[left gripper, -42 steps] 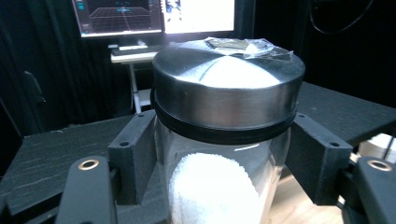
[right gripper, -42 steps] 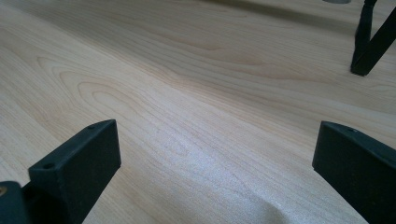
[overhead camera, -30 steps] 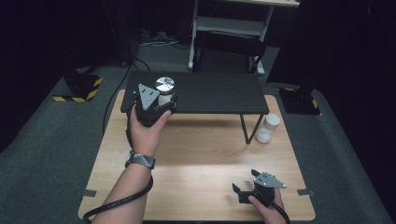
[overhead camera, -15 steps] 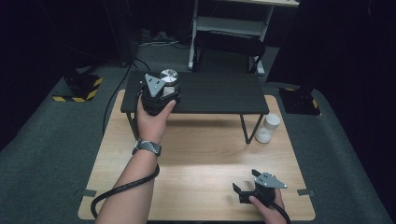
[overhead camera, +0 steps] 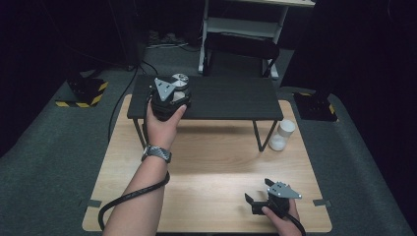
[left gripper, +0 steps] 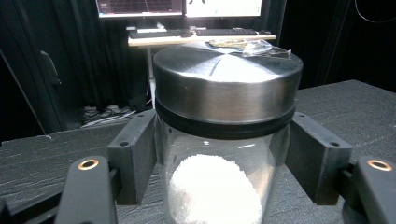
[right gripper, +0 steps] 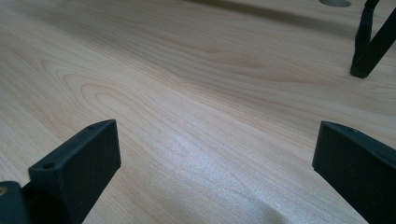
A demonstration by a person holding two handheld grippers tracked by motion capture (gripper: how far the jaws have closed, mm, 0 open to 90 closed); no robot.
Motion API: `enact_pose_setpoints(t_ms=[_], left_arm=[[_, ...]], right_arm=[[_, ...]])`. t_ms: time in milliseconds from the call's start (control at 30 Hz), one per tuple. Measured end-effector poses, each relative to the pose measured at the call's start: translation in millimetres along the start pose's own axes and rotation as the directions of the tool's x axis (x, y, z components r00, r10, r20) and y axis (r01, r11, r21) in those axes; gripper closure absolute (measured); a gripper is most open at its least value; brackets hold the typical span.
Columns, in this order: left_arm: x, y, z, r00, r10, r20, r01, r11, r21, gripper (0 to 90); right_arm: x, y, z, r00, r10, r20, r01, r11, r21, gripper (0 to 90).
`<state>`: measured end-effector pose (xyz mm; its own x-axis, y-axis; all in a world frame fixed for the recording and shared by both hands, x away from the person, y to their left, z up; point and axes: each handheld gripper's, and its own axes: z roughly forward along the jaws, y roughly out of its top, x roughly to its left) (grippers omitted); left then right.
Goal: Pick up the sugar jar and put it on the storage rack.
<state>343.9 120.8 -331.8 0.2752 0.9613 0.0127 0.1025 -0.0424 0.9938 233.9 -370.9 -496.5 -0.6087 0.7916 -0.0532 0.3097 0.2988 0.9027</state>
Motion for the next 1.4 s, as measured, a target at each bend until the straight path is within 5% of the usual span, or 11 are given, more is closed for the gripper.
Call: enact_pose_setpoints(t_ms=[767, 1000, 1133, 1400], left_arm=[[-0.8, -0.9, -0.5, 0.9998, -0.02, -0.005, 0.02, 0.9998, -0.003, 30.6], [-0.1, -0.2, -2.1, 0.9993, -0.038, 0.004, 0.038, 0.9993, -0.005, 19.0], [-0.1, -0.9, -3.9, 0.9984, -0.057, -0.006, 0.057, 0.9984, -0.002, 4.2], [1.8, -5.5, -13.8, 0.9993, -0.036, -0.001, 0.036, 0.9991, -0.023, 0.5]], right_arm=[[0.0, -0.3, -0.1, 1.0, 0.001, -0.001, -0.001, 1.0, -0.002, 0.6], [0.1, -0.5, -0.2, 1.0, 0.0, -0.001, 0.0, 1.0, -0.004, 0.6], [0.2, -0.2, -0.1, 1.0, -0.002, -0.002, 0.002, 1.0, -0.002, 0.6], [0.4, -0.1, 0.0, 1.0, -0.006, -0.001, 0.006, 1.0, -0.001, 0.6]])
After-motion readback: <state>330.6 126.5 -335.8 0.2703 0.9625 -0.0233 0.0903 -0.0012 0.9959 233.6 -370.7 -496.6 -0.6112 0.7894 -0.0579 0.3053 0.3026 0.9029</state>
